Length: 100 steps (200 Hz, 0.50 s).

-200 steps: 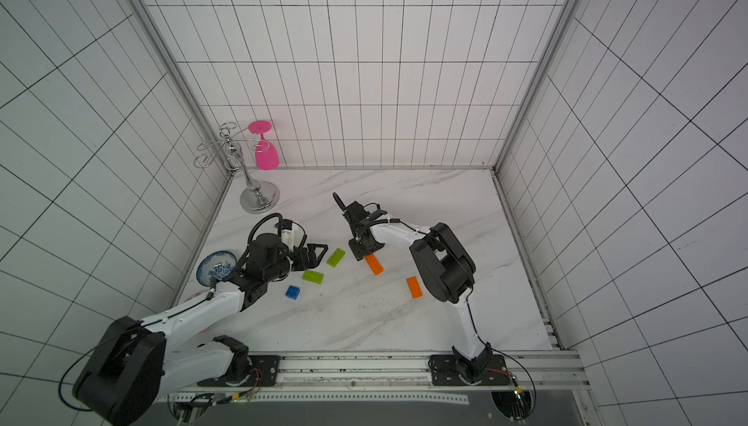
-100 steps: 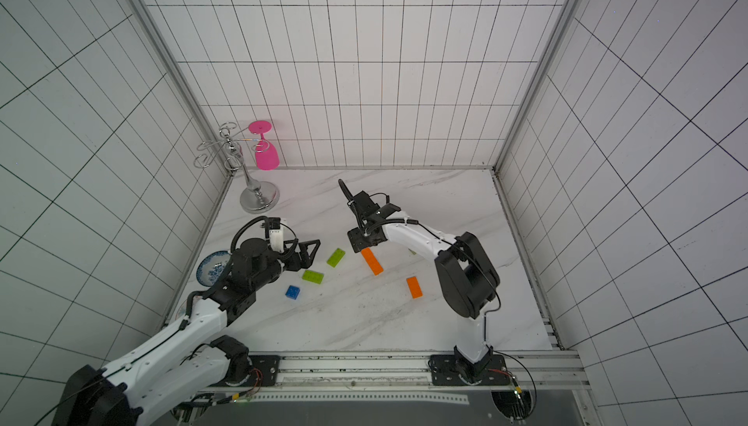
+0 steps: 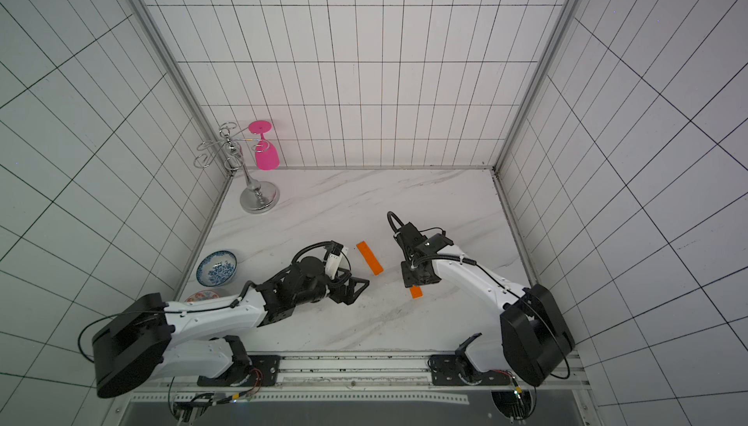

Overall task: Assemble a small pinwheel with lego
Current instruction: Pick up the lego brick from the center of the board.

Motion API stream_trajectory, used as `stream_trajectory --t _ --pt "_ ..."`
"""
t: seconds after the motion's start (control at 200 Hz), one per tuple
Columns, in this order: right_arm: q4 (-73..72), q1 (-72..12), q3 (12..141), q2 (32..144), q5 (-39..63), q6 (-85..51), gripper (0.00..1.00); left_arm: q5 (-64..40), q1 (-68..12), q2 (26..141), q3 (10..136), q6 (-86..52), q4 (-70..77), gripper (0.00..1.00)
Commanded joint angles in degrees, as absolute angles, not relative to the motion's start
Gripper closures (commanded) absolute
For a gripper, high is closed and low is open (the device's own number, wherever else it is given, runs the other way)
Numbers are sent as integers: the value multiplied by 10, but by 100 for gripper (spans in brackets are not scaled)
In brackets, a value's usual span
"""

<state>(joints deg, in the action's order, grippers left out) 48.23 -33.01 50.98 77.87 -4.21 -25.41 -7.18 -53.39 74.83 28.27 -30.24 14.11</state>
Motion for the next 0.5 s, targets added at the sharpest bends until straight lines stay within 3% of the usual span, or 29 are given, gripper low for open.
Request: stream_trajectory --t 0.0,0.065,0.295,0.495 --pt "485 -316 470 778 4 -276 42 -87 -549 770 283 -325 197 5" --pt "468 -311 461 793 20 -276 36 -86 -549 777 283 -325 197 5" --pt "423 -297 458 836 35 -259 37 -67 -549 764 287 -315 175 5" --pt "423 -297 463 870 11 -254 47 -32 -548 741 276 -325 155 5"
